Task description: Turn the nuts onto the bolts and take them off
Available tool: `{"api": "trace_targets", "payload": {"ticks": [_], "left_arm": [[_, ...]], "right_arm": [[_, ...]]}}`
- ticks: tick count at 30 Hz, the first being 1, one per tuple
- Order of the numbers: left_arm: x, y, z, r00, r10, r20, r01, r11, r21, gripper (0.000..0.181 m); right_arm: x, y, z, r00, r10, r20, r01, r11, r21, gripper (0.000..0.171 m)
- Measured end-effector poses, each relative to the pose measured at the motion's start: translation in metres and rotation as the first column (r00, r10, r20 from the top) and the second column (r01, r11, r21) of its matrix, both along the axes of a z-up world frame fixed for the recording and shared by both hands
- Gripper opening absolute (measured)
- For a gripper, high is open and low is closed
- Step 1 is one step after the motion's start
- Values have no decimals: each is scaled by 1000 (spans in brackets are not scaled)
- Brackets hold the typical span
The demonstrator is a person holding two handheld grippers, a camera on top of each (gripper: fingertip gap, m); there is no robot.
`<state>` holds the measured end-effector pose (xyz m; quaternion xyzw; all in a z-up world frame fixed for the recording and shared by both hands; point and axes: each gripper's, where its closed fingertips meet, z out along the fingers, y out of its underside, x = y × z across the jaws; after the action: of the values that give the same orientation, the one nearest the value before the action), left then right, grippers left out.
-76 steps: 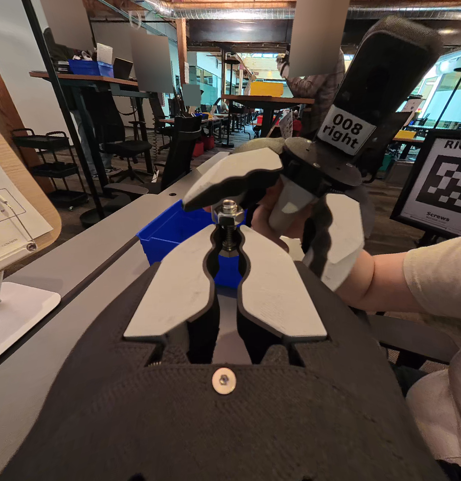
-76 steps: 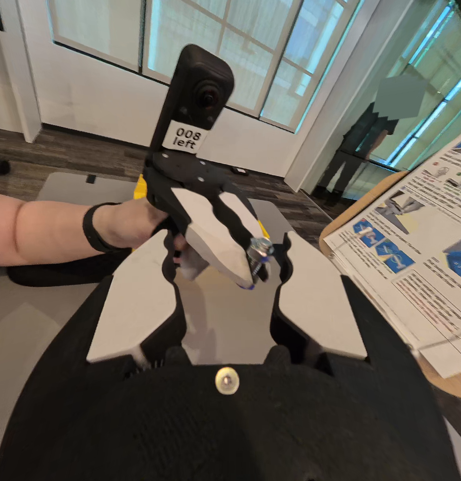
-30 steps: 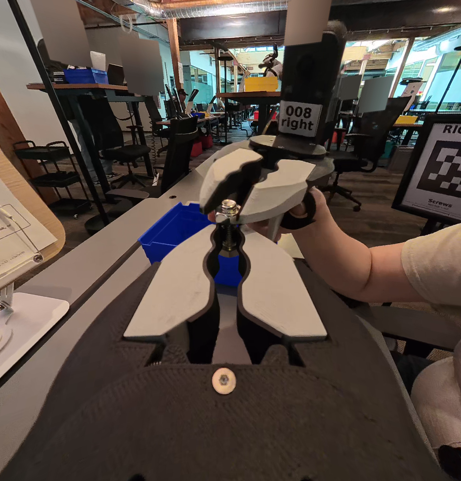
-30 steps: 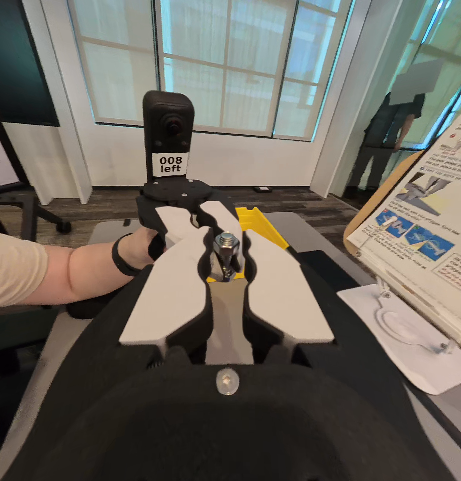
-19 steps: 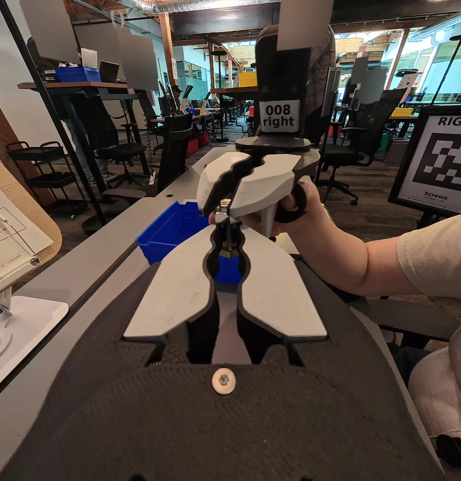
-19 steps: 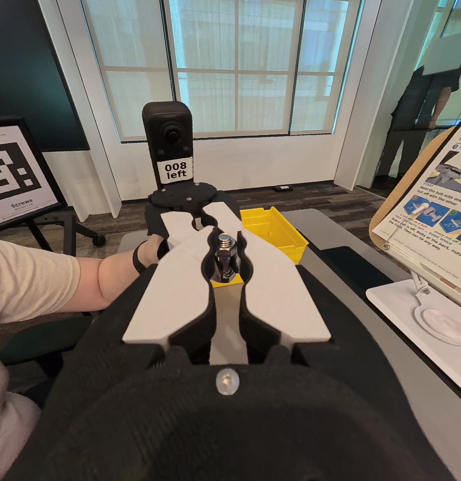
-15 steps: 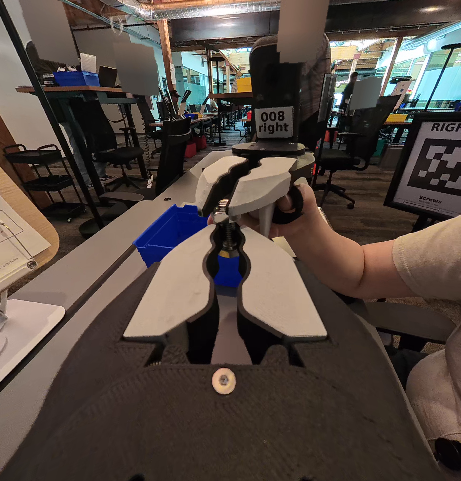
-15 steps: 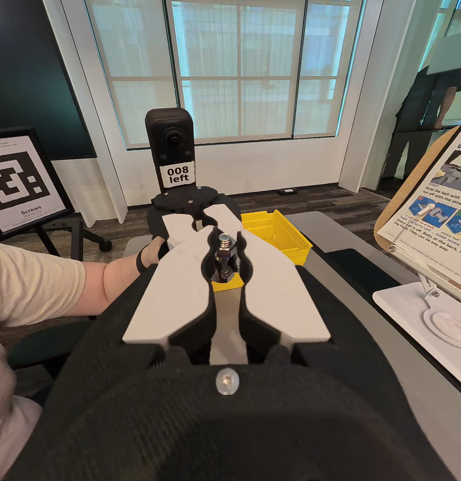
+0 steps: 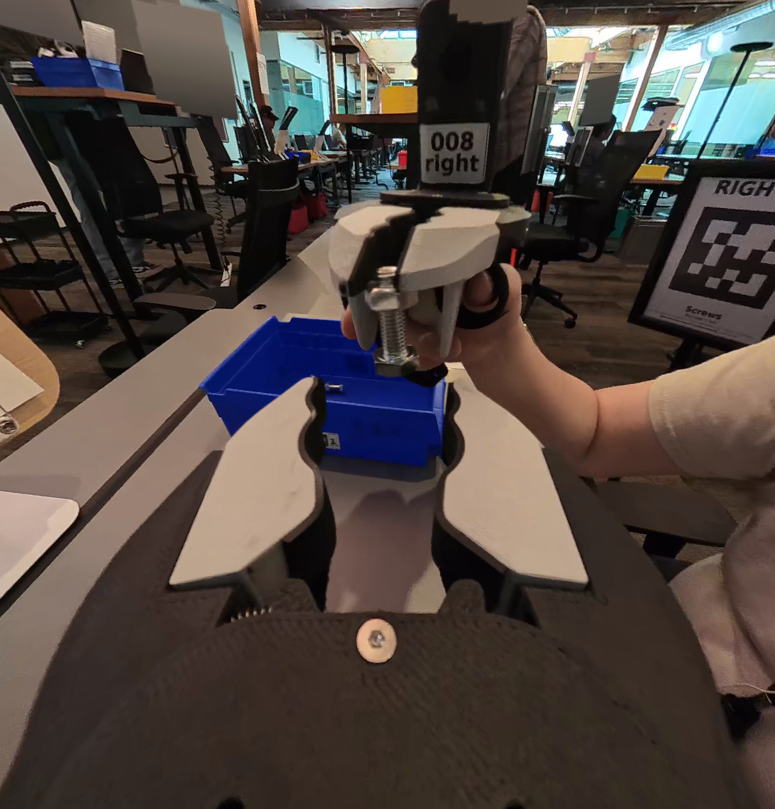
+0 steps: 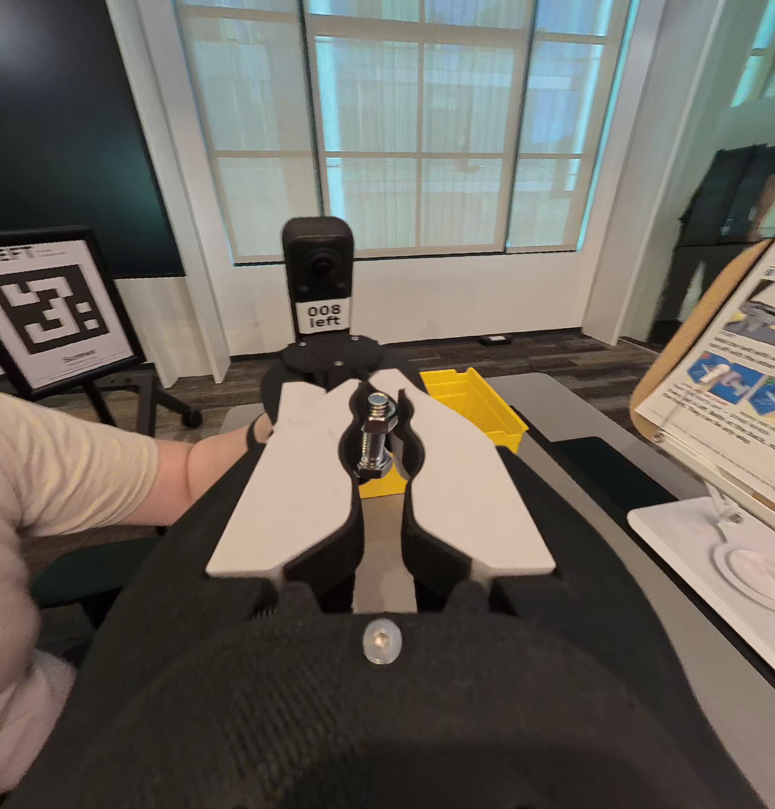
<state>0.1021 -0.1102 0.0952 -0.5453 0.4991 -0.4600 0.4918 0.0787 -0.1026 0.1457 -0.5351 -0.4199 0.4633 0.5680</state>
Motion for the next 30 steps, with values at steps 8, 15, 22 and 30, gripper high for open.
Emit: {"api": "trace_targets", "payload": {"ticks": [8, 15, 22, 30], "left_arm": [[4, -22, 5, 985, -162, 61, 165, 985, -56, 40], [7, -37, 4, 966, -249, 68, 252, 967, -37, 34], [3, -72, 10, 888, -447, 107, 453, 891, -43, 23], [5, -66, 8, 930, -363, 50, 360, 931, 61, 19]], "right_arm": [[0, -16, 0, 991, 133, 5, -133, 991, -5, 13], [-5, -29, -3, 977, 212, 19, -212, 977, 18, 14], [-8, -70, -4, 903, 428, 39, -430, 900, 75, 14], [-9, -68, -4, 932, 358, 60, -363, 915, 176, 15]]}}
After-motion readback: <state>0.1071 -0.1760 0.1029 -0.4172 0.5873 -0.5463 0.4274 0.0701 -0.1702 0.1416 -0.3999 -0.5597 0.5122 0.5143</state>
